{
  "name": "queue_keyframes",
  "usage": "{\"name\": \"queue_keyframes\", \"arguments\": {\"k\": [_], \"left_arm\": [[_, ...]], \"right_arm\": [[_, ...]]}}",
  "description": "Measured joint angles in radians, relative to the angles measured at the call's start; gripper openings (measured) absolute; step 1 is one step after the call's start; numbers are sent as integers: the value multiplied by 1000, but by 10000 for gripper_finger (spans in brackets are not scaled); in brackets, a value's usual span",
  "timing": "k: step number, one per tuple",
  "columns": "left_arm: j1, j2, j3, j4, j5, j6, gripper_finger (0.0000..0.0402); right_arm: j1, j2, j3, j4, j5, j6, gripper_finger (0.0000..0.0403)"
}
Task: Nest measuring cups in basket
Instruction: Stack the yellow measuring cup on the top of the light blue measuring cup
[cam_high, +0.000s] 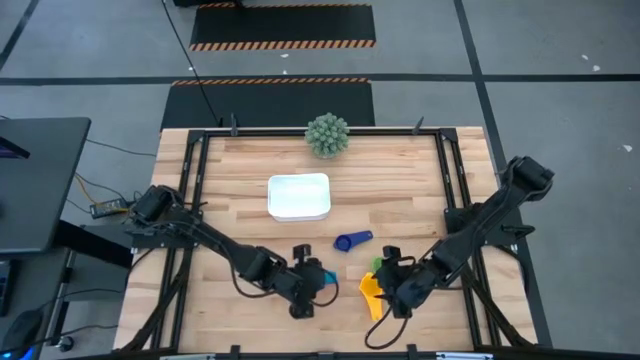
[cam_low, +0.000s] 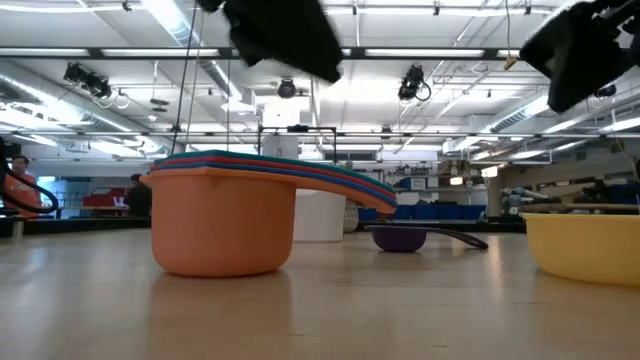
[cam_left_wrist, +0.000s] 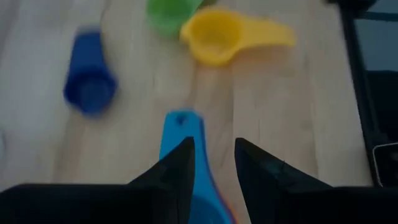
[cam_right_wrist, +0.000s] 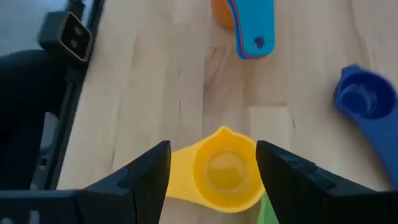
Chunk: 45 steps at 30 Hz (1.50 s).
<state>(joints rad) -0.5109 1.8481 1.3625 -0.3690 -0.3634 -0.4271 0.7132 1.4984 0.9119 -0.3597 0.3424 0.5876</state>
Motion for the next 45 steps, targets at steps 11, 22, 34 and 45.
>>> {"name": "queue_keyframes", "arguments": {"k": [11,22,34,45], "left_arm": [[12,77,0,261,-18,451,126],[68,131,1,332,21,493,222],[69,159,0,364,105,621,209],[69,168,0,359,113,595,208]], "right_arm": [[20,28,2,-85,-65,210,244],[46,158,1,-122,-113,307,244],[-33,217,1,-89,-26,66,244],[-174,218,1,46,6,-222,244]]}}
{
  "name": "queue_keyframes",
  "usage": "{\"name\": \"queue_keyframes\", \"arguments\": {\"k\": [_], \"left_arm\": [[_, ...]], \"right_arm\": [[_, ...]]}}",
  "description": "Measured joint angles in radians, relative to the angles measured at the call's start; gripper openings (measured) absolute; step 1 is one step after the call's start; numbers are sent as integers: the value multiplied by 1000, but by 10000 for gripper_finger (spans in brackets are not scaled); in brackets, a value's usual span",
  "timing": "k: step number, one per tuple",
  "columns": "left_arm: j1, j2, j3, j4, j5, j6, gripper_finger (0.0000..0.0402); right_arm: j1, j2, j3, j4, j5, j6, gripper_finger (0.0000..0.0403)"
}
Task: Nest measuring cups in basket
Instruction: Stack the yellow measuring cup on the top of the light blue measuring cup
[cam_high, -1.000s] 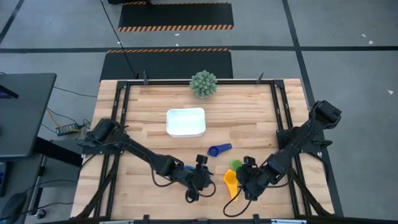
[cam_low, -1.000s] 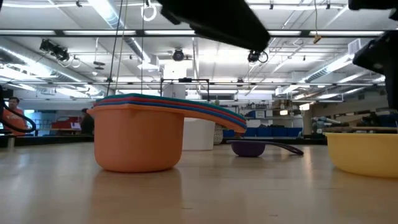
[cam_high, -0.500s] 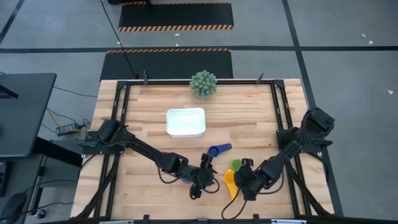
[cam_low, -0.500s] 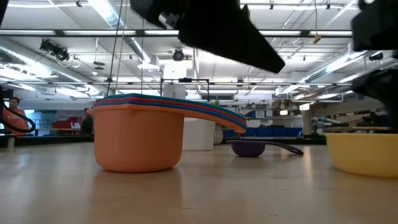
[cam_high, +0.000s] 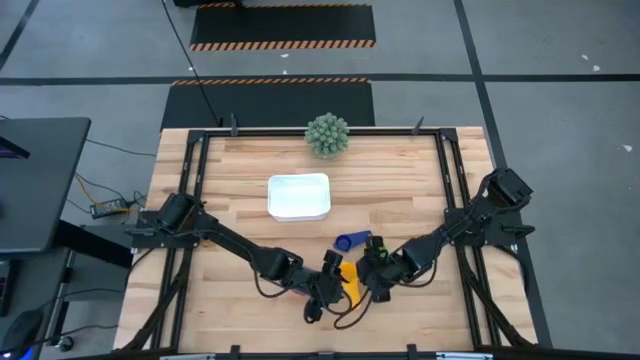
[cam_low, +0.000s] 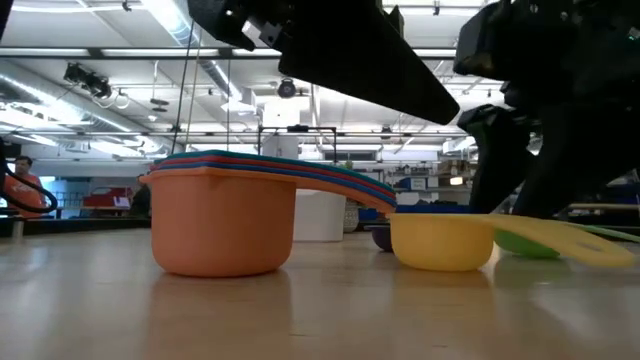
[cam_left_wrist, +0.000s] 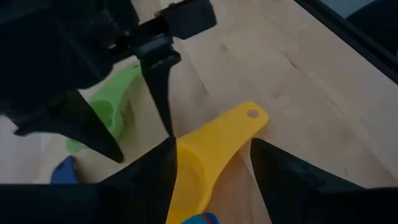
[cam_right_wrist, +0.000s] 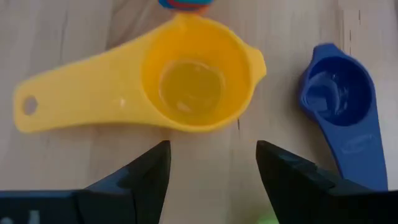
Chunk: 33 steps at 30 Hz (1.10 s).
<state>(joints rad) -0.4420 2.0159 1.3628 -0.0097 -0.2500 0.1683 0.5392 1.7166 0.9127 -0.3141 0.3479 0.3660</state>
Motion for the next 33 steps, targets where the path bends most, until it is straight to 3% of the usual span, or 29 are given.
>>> {"name": "queue_keyframes", "arguments": {"k": [8,20,27,33], "left_arm": [[10,0,4,-22,26,-95,208],[27,127,282,-358,-1,-134,208],[26,220,429,-526,4,-136,208],[34,235,445,-590,-12,-131,208]], "right_arm": [[23,-96,0,-168,-8,76,244],[185,-282,0,-418,134,312,244],[254,-312,0,-437,189,375,244],[286,-310,0,-429,213,402,244]]}}
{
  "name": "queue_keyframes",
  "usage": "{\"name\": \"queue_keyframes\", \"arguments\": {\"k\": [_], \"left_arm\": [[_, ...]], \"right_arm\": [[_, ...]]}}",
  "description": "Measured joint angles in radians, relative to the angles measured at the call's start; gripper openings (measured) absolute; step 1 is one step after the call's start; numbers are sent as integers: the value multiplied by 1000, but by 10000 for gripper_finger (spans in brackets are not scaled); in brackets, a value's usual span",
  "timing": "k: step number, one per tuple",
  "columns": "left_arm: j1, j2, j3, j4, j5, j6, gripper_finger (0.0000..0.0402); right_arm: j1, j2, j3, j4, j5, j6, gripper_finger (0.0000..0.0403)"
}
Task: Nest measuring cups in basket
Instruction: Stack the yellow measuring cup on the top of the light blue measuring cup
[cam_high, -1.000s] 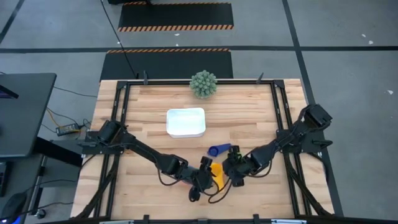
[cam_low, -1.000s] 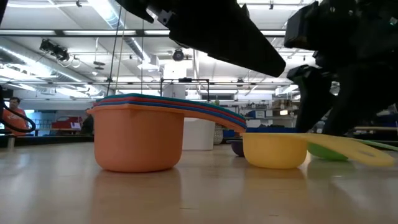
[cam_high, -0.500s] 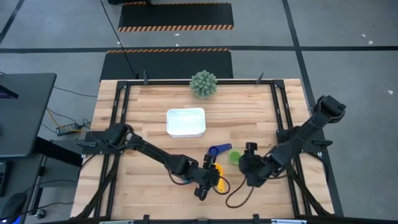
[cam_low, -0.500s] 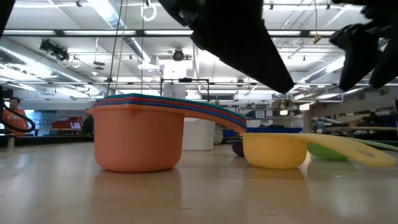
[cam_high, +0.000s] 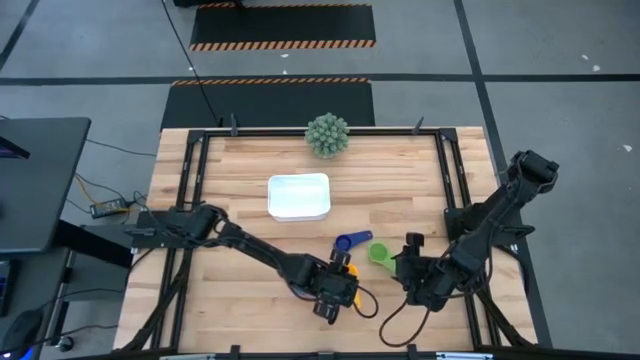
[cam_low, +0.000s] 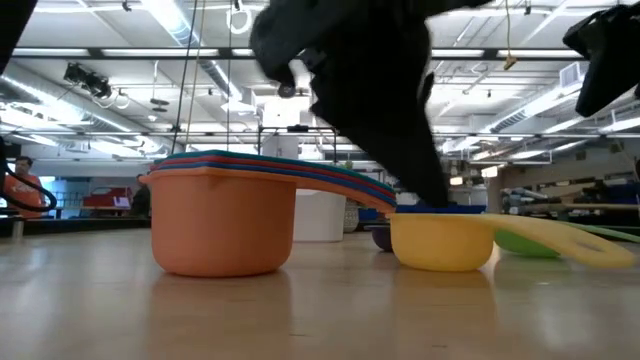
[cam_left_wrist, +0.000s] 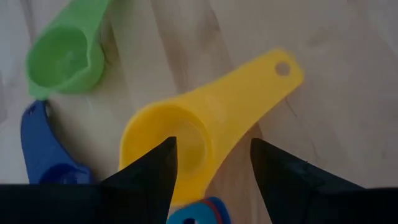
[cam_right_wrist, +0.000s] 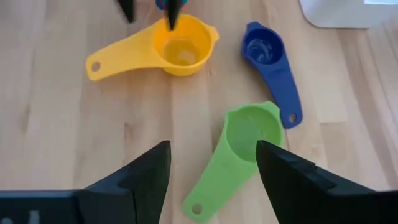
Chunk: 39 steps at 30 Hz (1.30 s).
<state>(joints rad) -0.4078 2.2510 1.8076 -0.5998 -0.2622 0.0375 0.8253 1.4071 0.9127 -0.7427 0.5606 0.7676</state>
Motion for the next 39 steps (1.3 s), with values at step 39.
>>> {"name": "queue_keyframes", "arguments": {"k": [39], "left_arm": [[20,39,-1,11,39,60,49]], "right_arm": [[6,0,-41,70,-2,-11,244]]}}
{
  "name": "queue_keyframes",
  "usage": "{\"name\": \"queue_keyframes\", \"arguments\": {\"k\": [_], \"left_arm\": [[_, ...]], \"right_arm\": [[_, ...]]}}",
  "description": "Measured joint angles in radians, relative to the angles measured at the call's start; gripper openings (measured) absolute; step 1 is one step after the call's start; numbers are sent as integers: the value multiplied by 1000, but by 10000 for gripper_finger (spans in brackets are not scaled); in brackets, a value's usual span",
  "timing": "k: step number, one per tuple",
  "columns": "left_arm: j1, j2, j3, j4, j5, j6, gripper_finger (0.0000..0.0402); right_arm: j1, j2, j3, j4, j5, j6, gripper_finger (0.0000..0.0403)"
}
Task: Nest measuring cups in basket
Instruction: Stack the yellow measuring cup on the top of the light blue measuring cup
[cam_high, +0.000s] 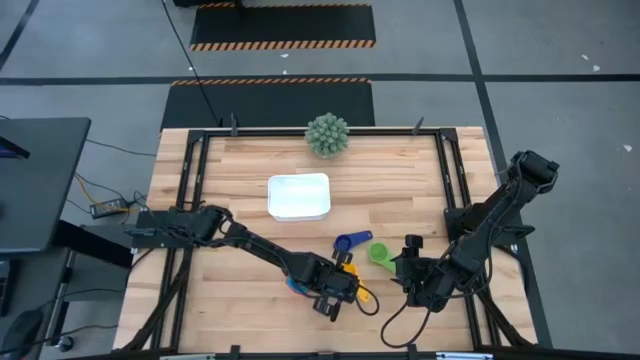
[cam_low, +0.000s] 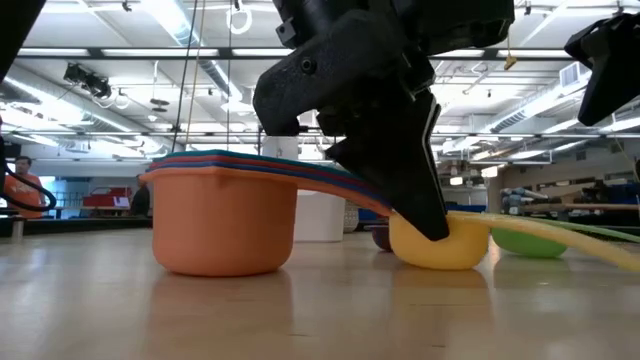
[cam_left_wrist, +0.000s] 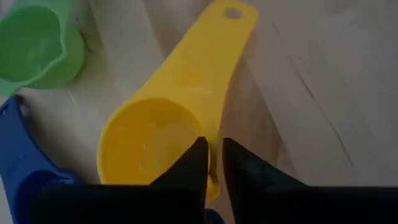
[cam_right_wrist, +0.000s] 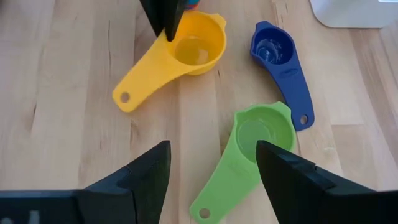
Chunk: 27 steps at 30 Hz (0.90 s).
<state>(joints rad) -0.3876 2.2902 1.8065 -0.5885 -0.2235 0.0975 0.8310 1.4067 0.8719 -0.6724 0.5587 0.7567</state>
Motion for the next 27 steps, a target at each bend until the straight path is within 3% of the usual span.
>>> {"name": "queue_keyframes", "arguments": {"k": [7,19,27], "left_arm": [[3,0,0,15,-7,1,12],[11,-5,2,86,-52,-28,8],[8,-5,90,31,-73,-101,8]], "right_arm": [[0,0,0,17,-2,-18,244],[0,0,0,23,7,-35,244],[0,0,0,19,14,-53,244]]}}
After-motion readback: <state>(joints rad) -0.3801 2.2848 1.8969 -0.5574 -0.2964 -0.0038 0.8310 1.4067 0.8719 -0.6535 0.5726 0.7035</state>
